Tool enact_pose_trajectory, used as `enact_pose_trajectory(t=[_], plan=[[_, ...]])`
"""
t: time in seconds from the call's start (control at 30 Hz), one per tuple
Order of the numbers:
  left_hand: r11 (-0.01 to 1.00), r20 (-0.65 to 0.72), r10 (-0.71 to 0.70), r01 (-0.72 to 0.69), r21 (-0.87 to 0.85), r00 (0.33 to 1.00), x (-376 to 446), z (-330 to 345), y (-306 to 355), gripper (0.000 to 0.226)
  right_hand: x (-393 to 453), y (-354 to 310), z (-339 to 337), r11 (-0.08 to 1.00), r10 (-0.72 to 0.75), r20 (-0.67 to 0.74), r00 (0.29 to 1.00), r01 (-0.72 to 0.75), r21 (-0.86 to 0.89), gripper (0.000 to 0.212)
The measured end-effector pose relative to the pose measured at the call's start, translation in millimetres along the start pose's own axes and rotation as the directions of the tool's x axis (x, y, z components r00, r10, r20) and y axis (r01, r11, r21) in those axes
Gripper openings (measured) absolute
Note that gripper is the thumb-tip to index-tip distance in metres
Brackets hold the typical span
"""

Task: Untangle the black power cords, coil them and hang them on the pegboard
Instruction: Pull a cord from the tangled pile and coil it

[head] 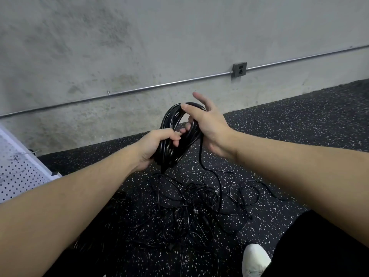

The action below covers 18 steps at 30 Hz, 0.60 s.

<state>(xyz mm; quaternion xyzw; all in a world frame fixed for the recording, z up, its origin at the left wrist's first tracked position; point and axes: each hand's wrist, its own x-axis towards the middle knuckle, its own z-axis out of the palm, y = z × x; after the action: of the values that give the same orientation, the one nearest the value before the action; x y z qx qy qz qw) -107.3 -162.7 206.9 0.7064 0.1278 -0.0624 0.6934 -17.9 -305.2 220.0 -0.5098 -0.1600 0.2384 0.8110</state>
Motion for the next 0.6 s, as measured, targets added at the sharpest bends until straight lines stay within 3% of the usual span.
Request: enact_pose_trajectory(t=[0.07,0.17,0.37,0.5,0.6], plan=[[0.996,-0.041,-0.020,0.024,0.091,0.999,-3,-6,-1,0.010,-3,-1,-1,0.999,-0.008,0.046,0.999,0.010,-0.044,0.063],[0.992,-0.061,-0.048,0.055,0.118,0.997,-2,-17,-7,0.008,-7,1,-1,0.994,-0.002,0.109,0.994,0.014,-0.110,0.070],[1.000,-0.094,0.031,-0.030,0.008,0.995,-8,-10,-5,0.014,-4,-6,3,0.984,0.119,0.171,0.978,-0.139,0.108,0.064],[0.999,-0.023,-0.047,0.047,-0.026,0.999,-10,-3,-4,0.042,-2,-10,5,0.969,0.146,0.196,0.970,-0.180,0.172,0.058],[0.998,-0.015,-0.043,0.043,-0.035,0.999,-10,5,-8,0.028,-3,-11,5,0.975,0.126,0.177,0.976,-0.155,0.161,0.056]])
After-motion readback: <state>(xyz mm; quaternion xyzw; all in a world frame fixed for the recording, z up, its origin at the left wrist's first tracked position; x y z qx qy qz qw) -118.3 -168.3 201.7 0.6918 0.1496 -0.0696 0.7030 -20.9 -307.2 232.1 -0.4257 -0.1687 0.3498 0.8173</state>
